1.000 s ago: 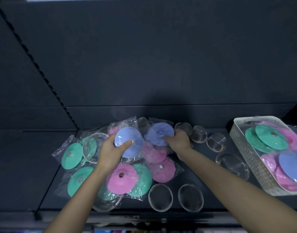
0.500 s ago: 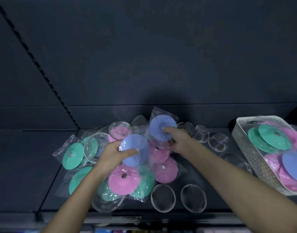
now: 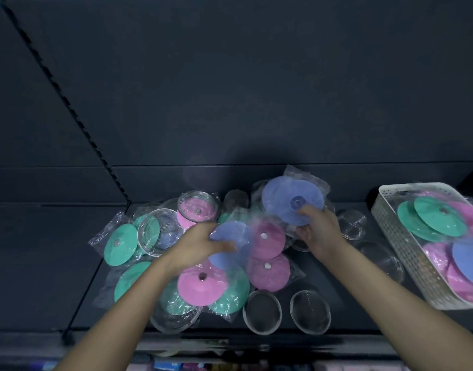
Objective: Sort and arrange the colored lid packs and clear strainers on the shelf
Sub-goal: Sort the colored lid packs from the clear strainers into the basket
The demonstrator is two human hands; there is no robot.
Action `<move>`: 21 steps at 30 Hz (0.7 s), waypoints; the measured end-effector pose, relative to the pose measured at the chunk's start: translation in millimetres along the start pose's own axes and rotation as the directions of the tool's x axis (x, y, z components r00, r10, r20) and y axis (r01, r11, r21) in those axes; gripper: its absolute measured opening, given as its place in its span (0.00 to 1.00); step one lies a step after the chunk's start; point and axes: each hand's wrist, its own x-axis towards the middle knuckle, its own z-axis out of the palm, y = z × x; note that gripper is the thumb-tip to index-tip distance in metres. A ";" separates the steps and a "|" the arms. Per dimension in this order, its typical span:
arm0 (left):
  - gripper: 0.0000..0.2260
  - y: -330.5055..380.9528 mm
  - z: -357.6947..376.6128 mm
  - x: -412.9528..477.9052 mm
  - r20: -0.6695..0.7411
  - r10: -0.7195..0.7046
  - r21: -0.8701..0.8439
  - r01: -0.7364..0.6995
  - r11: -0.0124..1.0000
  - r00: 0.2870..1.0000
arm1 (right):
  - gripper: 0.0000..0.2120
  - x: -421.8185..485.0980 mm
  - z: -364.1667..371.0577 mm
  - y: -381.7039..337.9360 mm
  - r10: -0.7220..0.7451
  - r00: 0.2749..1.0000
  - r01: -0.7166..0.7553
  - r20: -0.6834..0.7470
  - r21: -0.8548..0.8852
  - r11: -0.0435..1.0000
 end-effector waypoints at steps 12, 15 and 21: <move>0.16 -34.7 3.0 -43.1 -0.227 -0.242 -0.195 0.200 0.960 0.943 | 0.16 -24.3 -7.3 -12.4 -0.223 0.975 0.221 0.004 0.113 0.969; 0.18 -36.4 5.9 -39.7 -0.227 -0.248 -0.075 0.237 0.969 0.942 | 0.15 -27.6 -5.4 -4.1 -0.080 0.991 0.080 0.104 0.002 0.997; 0.33 -43.2 9.2 -35.6 -0.232 -0.294 0.314 0.357 0.880 0.927 | 0.13 -23.1 -2.0 18.5 0.056 0.998 -0.054 0.003 -0.215 0.975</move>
